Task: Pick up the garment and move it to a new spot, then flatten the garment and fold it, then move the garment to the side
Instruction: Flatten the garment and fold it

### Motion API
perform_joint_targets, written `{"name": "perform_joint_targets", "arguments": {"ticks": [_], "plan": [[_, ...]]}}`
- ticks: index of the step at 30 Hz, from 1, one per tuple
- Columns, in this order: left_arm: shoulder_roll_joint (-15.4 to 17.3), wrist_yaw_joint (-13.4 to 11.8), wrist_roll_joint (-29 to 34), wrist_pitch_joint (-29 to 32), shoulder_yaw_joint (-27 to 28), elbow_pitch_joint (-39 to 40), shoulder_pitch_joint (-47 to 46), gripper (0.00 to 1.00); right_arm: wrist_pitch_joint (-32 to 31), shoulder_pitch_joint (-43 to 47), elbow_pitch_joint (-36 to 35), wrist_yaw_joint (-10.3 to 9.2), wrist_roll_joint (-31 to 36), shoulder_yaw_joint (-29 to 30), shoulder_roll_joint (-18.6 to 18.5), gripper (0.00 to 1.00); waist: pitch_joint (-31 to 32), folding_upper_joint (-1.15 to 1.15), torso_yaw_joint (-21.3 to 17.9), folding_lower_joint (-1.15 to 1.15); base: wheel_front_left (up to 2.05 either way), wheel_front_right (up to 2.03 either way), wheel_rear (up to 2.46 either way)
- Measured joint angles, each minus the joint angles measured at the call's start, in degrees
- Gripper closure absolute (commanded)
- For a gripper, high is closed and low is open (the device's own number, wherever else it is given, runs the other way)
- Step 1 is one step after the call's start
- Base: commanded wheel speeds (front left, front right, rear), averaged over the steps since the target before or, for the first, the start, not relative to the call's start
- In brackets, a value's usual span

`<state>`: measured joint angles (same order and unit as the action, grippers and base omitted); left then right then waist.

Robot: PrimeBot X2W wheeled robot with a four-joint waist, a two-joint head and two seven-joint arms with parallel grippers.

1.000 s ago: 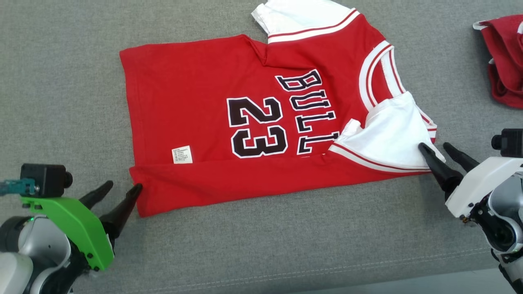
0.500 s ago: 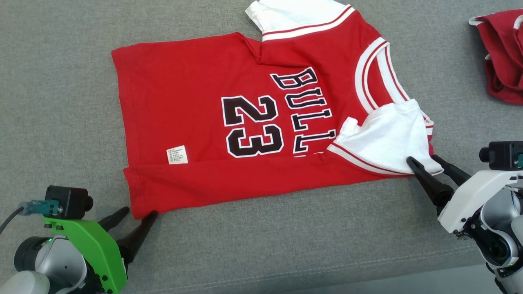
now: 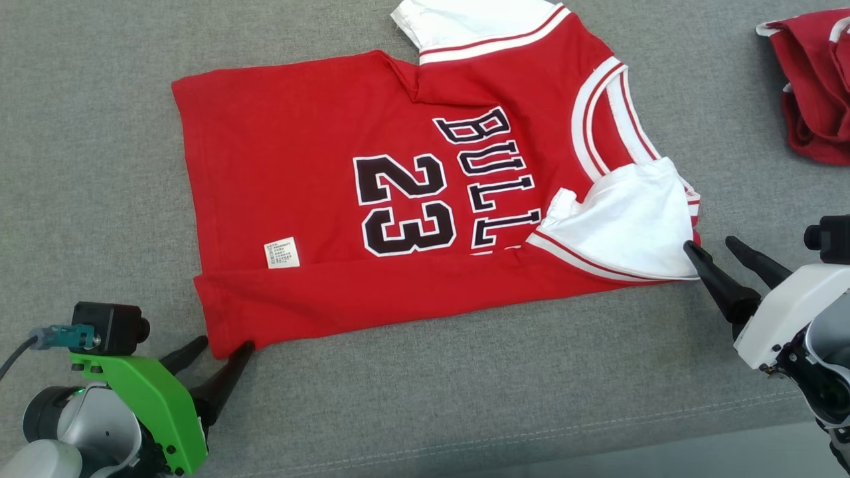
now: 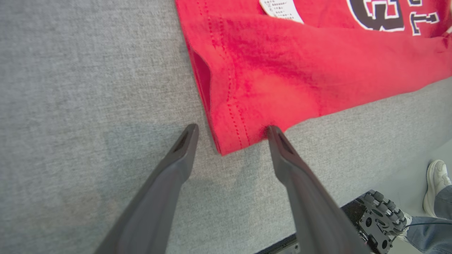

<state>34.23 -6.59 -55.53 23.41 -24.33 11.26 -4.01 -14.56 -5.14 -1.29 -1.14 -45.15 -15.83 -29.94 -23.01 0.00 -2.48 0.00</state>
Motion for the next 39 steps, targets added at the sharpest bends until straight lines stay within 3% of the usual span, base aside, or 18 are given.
{"name": "perform_joint_targets", "arguments": {"ticks": [13, 14, 15, 16, 18, 19, 20, 39], "plan": [[-1.24, -0.05, 0.35, 0.58, -0.47, -0.10, -0.10, 0.00, -3.46, 0.82, 0.09, 0.01, -0.30, -2.30, 0.21, 0.00, -0.26, 0.00, 0.25, 0.00, 0.00, 0.00, 0.00], [-1.37, -0.05, 0.35, 0.58, -0.53, -0.12, -0.16, 0.08, -3.65, 0.71, 0.22, 0.01, -0.45, -2.24, 0.33, 0.00, -0.28, 0.00, 0.30, 0.00, 0.00, 0.00, 0.00], [-1.54, -0.05, 0.36, 0.59, -0.65, -0.14, -0.27, 0.21, -3.65, 0.57, 0.42, 0.01, -0.87, -2.13, 0.47, 0.11, -0.28, 0.00, 0.35, 0.00, 0.00, 0.00, 0.00], [-1.74, -0.05, 0.37, 0.73, -0.79, -0.19, -0.47, 0.39, -3.71, 0.34, 0.68, 0.01, -1.14, -2.04, 0.60, 0.35, -0.28, 0.00, 0.40, 0.00, 0.00, 0.00, 0.00], [-2.31, -0.07, 0.44, 0.75, -1.13, -0.40, -1.14, 0.62, -4.17, -0.38, 1.21, 0.02, -1.60, -1.71, 0.87, 0.72, -0.24, 0.00, 0.47, 0.00, 0.00, 0.00, 0.00], [-2.52, -0.07, 0.44, 0.75, -1.31, -0.48, -1.36, 0.83, -4.20, -0.83, 1.49, 0.02, -2.20, -1.40, 1.19, 0.96, -0.21, 0.00, 0.50, 0.00, 0.00, 0.00, 0.00], [-2.64, -0.05, 0.44, 0.77, -1.52, -0.59, -1.47, 0.97, -4.28, -1.30, 1.88, 0.02, -2.66, -1.33, 1.30, 1.00, -0.18, 0.00, 0.53, 0.00, 0.00, 0.00, 0.00], [-2.90, 0.11, -0.46, 2.43, -2.01, -2.52, -2.20, 1.00, -7.23, -2.24, 4.60, 0.65, -8.28, 1.55, 0.63, 1.00, 1.28, 0.00, 1.12, 0.00, 0.00, 0.00, 0.00]]}}
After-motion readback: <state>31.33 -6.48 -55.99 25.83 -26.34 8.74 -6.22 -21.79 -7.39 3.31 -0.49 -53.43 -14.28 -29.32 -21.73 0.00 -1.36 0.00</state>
